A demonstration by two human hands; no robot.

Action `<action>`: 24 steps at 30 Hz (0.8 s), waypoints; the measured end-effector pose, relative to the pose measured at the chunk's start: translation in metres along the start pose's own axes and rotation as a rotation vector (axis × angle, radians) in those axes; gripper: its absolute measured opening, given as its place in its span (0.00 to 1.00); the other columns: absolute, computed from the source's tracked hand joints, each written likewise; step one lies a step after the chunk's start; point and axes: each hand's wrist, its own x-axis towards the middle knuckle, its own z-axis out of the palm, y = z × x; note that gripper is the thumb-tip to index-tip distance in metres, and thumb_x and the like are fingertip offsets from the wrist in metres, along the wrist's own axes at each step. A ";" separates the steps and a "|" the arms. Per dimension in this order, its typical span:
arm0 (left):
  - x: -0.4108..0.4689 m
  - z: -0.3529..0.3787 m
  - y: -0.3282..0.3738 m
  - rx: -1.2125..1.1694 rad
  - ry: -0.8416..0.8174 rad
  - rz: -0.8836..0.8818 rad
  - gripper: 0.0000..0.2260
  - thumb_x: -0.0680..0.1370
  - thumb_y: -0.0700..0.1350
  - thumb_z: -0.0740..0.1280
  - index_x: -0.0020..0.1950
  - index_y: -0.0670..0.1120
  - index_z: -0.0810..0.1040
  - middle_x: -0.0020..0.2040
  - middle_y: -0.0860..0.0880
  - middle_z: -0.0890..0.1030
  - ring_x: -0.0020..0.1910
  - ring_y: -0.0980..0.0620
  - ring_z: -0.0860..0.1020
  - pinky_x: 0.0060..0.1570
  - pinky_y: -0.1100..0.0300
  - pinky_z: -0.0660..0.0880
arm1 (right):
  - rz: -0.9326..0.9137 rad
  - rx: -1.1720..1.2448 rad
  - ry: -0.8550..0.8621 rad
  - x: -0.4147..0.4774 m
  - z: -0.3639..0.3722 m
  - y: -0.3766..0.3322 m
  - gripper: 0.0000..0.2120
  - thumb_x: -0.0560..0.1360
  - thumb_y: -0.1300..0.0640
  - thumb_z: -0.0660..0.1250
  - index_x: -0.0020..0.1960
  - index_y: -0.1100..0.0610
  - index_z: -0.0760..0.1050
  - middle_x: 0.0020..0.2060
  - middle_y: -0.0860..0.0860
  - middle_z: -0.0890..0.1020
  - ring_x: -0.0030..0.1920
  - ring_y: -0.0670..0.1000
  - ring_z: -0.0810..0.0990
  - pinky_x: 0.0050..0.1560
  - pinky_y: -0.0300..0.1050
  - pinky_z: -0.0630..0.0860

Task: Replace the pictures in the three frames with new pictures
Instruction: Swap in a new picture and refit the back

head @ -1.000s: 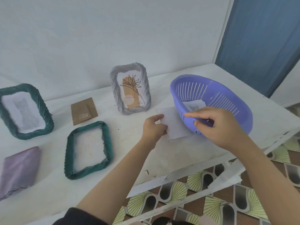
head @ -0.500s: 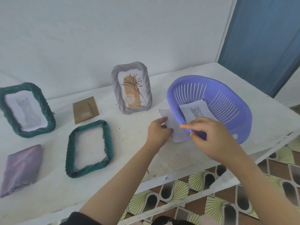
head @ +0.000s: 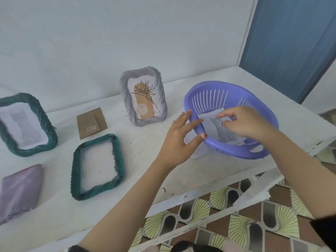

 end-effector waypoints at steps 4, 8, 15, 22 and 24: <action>-0.001 -0.002 0.000 -0.025 -0.025 -0.043 0.17 0.75 0.51 0.67 0.65 0.54 0.74 0.74 0.51 0.63 0.73 0.56 0.59 0.71 0.57 0.58 | 0.143 -0.302 -0.173 0.017 0.011 0.004 0.19 0.72 0.60 0.67 0.63 0.53 0.72 0.61 0.55 0.75 0.55 0.56 0.74 0.46 0.40 0.67; -0.001 -0.003 0.001 -0.039 -0.045 -0.056 0.17 0.75 0.52 0.67 0.65 0.55 0.74 0.74 0.53 0.62 0.73 0.57 0.60 0.70 0.56 0.60 | 0.233 -0.427 -0.252 0.016 0.015 0.003 0.25 0.68 0.58 0.72 0.62 0.58 0.66 0.55 0.58 0.75 0.49 0.57 0.73 0.42 0.45 0.69; -0.001 0.000 -0.001 -0.096 -0.047 -0.049 0.18 0.75 0.52 0.66 0.65 0.56 0.73 0.75 0.55 0.61 0.72 0.63 0.59 0.64 0.71 0.58 | 0.178 -0.304 -0.049 0.016 0.011 0.011 0.13 0.73 0.69 0.59 0.55 0.63 0.72 0.50 0.59 0.77 0.47 0.58 0.73 0.41 0.44 0.67; -0.003 -0.001 -0.002 -0.081 -0.018 -0.016 0.21 0.76 0.51 0.66 0.68 0.56 0.69 0.72 0.57 0.63 0.72 0.61 0.58 0.67 0.67 0.58 | 0.072 0.064 0.220 0.003 -0.003 0.011 0.13 0.69 0.70 0.59 0.46 0.57 0.77 0.37 0.50 0.76 0.41 0.54 0.76 0.34 0.42 0.68; -0.002 -0.003 0.003 -0.109 0.056 0.038 0.22 0.77 0.48 0.66 0.70 0.53 0.66 0.70 0.57 0.67 0.72 0.59 0.61 0.69 0.63 0.60 | -0.031 0.131 0.310 -0.006 -0.004 0.000 0.14 0.69 0.70 0.59 0.46 0.56 0.78 0.37 0.53 0.77 0.39 0.54 0.75 0.36 0.42 0.69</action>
